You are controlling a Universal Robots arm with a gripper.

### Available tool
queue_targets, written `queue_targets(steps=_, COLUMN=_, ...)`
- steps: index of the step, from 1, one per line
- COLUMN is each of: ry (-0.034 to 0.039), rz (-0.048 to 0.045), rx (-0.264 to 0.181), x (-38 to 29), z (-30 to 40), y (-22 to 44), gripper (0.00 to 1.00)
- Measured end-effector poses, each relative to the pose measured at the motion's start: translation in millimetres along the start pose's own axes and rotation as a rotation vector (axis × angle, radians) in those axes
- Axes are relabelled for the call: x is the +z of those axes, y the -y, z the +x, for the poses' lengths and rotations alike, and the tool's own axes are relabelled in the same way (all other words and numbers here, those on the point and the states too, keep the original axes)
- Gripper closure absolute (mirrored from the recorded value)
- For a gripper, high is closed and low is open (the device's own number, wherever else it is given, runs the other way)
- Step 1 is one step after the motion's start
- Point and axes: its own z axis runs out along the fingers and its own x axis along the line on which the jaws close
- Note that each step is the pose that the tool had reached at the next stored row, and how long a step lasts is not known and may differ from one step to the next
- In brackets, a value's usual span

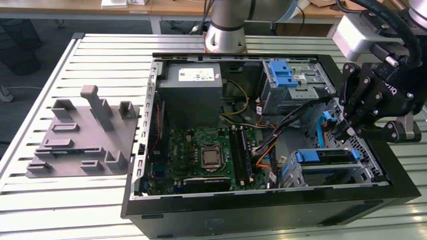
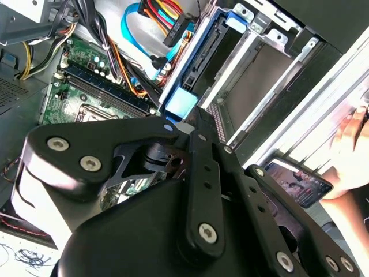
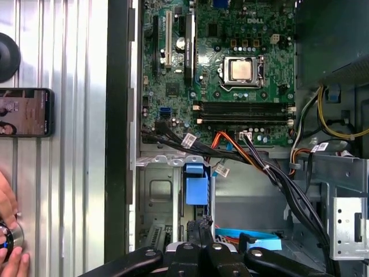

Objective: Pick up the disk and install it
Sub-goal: 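Insert the first disk wire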

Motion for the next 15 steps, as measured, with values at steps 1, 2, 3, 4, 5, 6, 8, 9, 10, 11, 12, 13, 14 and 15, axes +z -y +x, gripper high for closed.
queue_targets(steps=1, ry=-0.0001, rz=0.0001, rx=0.0, x=0.1, z=-0.1, y=0.3, gripper=0.89)
queue_targets(steps=2, ry=0.0, rz=0.0, rx=0.0, x=0.3, z=-0.3, y=1.0, gripper=0.89)
queue_targets(steps=3, ry=-0.0002, rz=0.0, rx=0.0, x=0.3, z=-1.0, y=2.4, gripper=0.89)
queue_targets(steps=4, ry=-0.0004, rz=0.0, rx=0.0, x=0.4, z=-2.3, y=4.6, gripper=0.89)
queue_targets(steps=5, ry=-0.0003, rz=-0.0001, rx=0.0, x=0.7, z=-3.8, y=6.7, gripper=0.89)
queue_targets(steps=6, ry=-0.0002, rz=-0.0001, rx=0.0, x=1.0, z=-5.4, y=8.7, gripper=0.89)
queue_targets(steps=8, ry=-0.0001, rz=0.0, rx=0.0, x=1.7, z=-8.5, y=12.8, gripper=0.89)
queue_targets(steps=9, ry=0.0, rz=0.0, rx=0.0, x=2.1, z=-10.0, y=15.3, gripper=0.89)
queue_targets(steps=10, ry=-0.0001, rz=0.0, rx=0.0, x=2.5, z=-11.5, y=18.1, gripper=0.89)
queue_targets(steps=11, ry=-0.0002, rz=0.0, rx=0.0, x=2.9, z=-12.8, y=21.0, gripper=0.89)
queue_targets(steps=12, ry=-0.0001, rz=0.0, rx=0.0, x=3.4, z=-14.0, y=23.8, gripper=0.89)
queue_targets(steps=13, ry=-0.0001, rz=0.0, rx=0.0, x=3.8, z=-15.2, y=26.4, gripper=0.89)
queue_targets(steps=14, ry=-0.0002, rz=0.0, rx=0.0, x=4.3, z=-16.2, y=28.2, gripper=0.89)
queue_targets(steps=15, ry=-0.0001, rz=0.0, rx=0.0, x=4.8, z=-16.6, y=28.9, gripper=0.89)
